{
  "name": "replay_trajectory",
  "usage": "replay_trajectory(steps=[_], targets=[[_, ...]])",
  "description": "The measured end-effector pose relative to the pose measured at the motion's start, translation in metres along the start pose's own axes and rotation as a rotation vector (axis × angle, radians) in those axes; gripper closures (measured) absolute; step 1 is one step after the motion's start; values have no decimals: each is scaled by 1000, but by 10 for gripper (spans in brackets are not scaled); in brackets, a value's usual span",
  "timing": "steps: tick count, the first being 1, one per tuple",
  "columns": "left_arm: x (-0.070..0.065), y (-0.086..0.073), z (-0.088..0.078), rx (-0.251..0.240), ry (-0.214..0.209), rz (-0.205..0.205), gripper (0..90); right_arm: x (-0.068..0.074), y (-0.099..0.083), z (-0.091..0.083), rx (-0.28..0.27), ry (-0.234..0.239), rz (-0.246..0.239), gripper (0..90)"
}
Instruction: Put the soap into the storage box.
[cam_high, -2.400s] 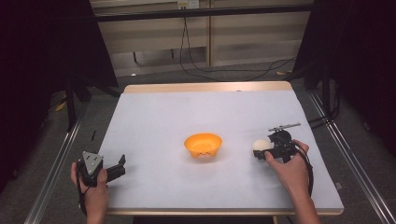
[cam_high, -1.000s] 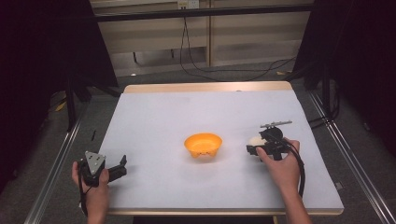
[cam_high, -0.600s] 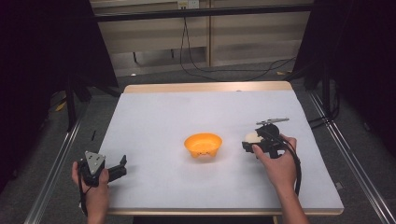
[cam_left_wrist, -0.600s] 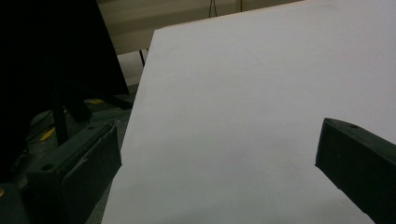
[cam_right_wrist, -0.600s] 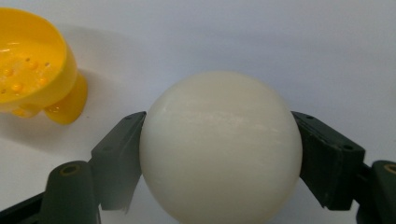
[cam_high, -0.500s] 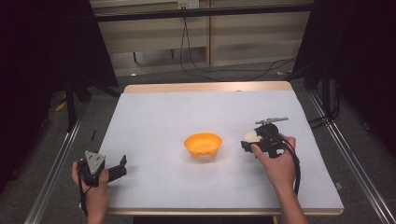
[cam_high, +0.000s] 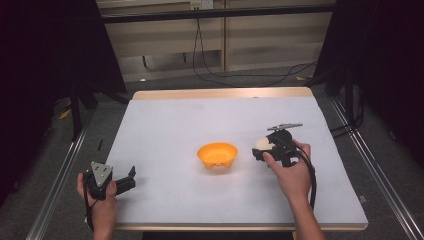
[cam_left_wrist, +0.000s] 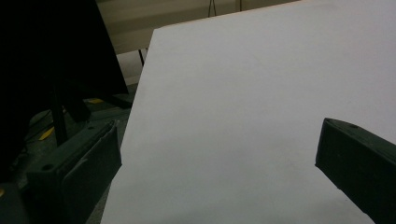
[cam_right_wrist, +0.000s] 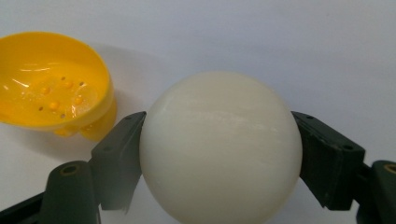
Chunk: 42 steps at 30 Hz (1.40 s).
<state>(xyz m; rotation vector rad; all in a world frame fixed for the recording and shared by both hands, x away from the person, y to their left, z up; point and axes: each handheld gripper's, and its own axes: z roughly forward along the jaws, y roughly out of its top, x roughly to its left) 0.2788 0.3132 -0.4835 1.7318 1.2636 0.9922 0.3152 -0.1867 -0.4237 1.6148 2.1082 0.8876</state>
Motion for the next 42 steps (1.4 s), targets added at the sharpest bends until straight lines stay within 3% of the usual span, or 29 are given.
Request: replay_trajectory(steps=[17, 42], targets=[[1, 0, 1, 7, -22, -5, 2, 26, 13, 6, -6, 33, -29, 231], [1, 0, 1, 9, -21, -2, 2, 55, 32, 14, -6, 59, -64, 231]])
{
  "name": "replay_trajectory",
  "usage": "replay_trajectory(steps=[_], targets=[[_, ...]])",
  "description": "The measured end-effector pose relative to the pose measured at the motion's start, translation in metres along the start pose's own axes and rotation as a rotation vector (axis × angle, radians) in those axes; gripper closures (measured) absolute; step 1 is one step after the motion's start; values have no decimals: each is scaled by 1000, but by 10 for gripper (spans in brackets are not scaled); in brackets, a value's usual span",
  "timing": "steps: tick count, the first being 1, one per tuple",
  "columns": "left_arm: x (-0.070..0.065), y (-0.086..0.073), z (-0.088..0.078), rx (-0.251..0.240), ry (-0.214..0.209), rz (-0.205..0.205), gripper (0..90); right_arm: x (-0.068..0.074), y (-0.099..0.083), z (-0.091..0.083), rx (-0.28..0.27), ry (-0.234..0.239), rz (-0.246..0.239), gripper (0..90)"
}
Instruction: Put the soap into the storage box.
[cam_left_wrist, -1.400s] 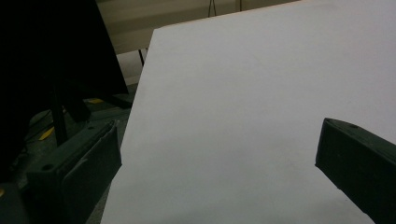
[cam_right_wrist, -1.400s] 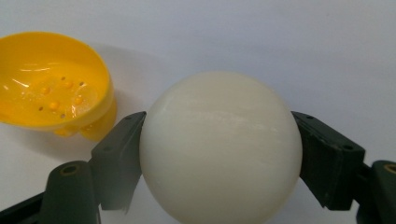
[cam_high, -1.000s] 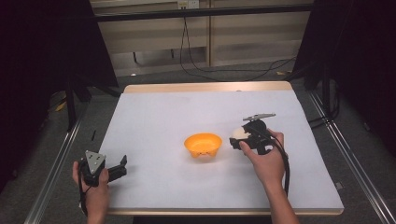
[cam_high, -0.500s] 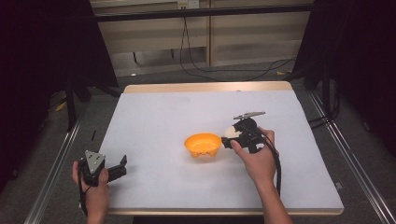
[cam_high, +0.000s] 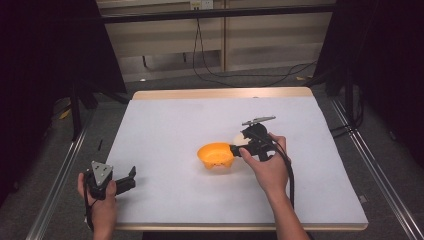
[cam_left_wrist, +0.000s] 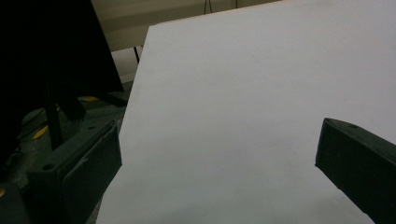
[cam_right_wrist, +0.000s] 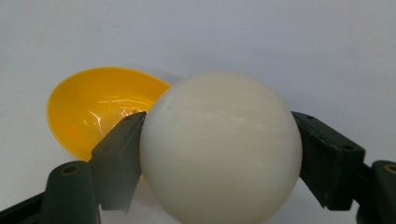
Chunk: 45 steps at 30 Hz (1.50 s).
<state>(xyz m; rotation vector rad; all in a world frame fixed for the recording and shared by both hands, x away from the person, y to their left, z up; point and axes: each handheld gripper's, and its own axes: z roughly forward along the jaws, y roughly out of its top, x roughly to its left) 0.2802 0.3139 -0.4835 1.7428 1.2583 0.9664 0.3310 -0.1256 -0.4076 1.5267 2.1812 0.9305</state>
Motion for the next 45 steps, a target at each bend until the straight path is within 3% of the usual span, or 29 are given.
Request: replay_trajectory(steps=[17, 45], targets=[[1, 0, 0, 3, -3, -1, 1, 27, 7, 19, 21, 30, -30, 231], [0, 0, 1, 11, -2, 2, 1, 49, 7, 48, 71, 59, -62, 230]])
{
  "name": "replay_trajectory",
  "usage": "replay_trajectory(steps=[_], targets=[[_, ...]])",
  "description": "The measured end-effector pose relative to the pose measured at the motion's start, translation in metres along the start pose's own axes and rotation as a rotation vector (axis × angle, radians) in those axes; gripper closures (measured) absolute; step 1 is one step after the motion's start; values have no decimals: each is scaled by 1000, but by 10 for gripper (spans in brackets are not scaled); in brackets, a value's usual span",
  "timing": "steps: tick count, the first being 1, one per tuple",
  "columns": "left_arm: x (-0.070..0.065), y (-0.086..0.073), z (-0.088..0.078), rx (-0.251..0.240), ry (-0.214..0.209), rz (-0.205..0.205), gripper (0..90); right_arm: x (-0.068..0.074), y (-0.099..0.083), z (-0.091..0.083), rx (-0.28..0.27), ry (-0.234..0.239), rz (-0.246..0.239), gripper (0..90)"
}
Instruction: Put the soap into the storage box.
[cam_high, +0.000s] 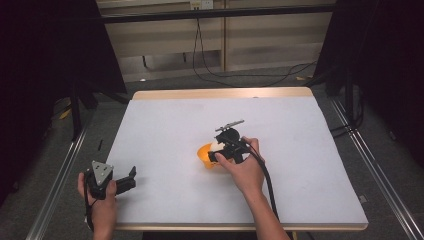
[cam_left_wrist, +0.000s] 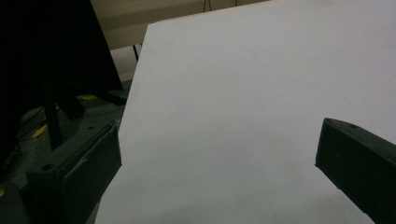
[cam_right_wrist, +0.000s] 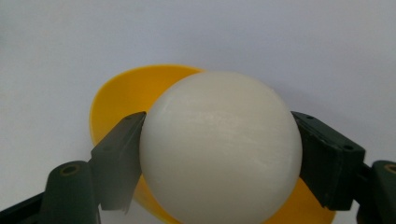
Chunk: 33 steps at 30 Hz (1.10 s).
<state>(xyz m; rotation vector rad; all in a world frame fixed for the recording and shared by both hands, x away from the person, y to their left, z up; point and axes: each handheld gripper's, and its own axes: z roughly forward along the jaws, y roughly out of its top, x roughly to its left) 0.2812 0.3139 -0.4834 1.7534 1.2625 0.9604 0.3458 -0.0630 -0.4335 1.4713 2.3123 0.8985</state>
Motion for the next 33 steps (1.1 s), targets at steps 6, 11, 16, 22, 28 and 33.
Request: replay_trajectory(steps=[6, 11, 16, 22, 28, 33], targets=[[0, 0, 0, 0, 1, -2, 1, 0, -1, 2, 9, 6, -3, 228], [0, 0, 0, 2, 2, -1, 1, 0, -3, 2, -13, 23, 2, 206], [0, 0, 0, 3, 1, -2, 1, -4, -2, -7, -48, 14, 16, 183], [-1, 0, 0, 3, 0, -2, 1, -13, -2, -18, -83, 8, 35, 180], [-1, 0, 1, 4, 1, -1, 1, -22, -4, -27, -111, -9, 42, 167], [-1, 0, 1, 4, 1, -1, 1, -31, -8, -32, -135, -32, 50, 145]])
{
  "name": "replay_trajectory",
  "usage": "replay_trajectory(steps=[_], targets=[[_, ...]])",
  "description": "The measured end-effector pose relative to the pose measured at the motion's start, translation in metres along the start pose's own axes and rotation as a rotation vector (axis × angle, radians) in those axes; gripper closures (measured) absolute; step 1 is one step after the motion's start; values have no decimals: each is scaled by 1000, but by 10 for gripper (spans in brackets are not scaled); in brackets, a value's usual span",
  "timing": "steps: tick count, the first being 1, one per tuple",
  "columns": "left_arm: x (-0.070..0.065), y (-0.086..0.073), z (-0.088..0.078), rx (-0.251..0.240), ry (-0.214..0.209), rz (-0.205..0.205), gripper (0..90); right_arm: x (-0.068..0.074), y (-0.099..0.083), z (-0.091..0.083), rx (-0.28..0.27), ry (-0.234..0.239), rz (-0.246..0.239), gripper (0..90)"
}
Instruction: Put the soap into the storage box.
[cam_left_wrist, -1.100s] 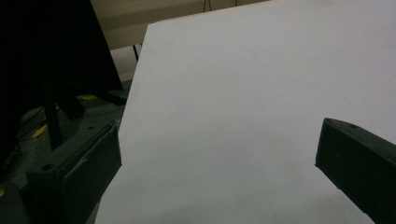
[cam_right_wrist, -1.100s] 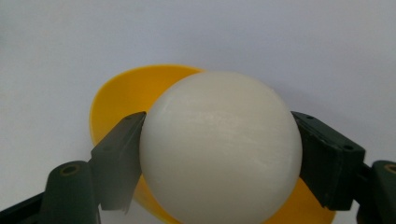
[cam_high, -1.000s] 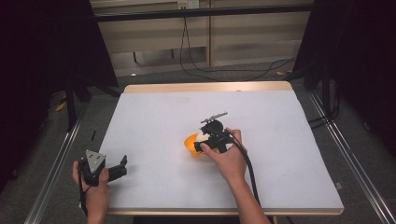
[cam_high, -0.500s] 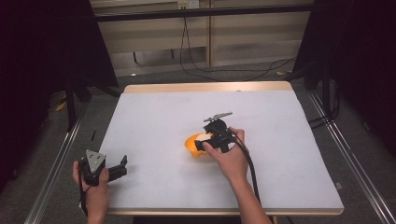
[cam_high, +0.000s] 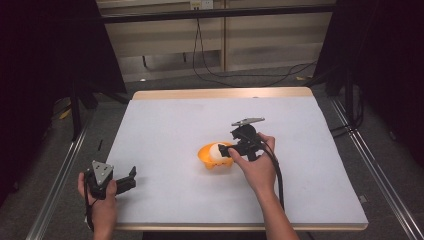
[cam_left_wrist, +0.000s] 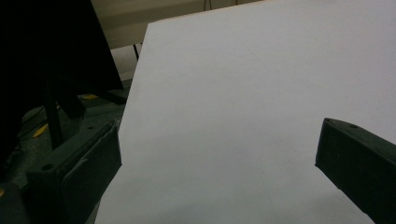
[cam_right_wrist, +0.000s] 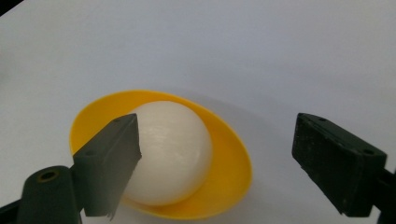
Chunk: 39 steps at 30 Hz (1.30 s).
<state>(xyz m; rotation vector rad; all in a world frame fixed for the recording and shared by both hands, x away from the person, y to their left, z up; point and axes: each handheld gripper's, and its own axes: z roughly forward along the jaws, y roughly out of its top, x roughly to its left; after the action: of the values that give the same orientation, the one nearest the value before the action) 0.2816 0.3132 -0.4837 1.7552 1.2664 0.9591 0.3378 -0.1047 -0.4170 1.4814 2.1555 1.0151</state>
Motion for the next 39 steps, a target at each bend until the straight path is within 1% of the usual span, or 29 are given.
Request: replay_trajectory(steps=[12, 16, 23, 26, 32, 35, 37, 39], targets=[[1, 0, 0, -3, 3, -6, 1, -25, -11, -11, -50, -45, 36, 111], [1, 0, 0, -4, 3, -6, 1, -32, -16, -14, -57, -57, 43, 103], [1, 0, 0, -4, 4, -7, 1, -45, -24, -18, -57, -78, 56, 103], [1, 0, 0, -3, 3, -7, 1, -51, -28, -21, -61, -82, 69, 103], [1, 0, 0, -3, 3, -6, 1, -62, -36, -24, -51, -102, 78, 103], [1, 0, 0, -3, 4, -7, 1, -68, -40, -27, -51, -110, 98, 103], [1, 0, 0, -3, 3, -7, 1, -72, -43, -29, -51, -115, 96, 103], [1, 0, 0, -2, 4, -7, 1, -76, -45, -31, -49, -122, 104, 103]])
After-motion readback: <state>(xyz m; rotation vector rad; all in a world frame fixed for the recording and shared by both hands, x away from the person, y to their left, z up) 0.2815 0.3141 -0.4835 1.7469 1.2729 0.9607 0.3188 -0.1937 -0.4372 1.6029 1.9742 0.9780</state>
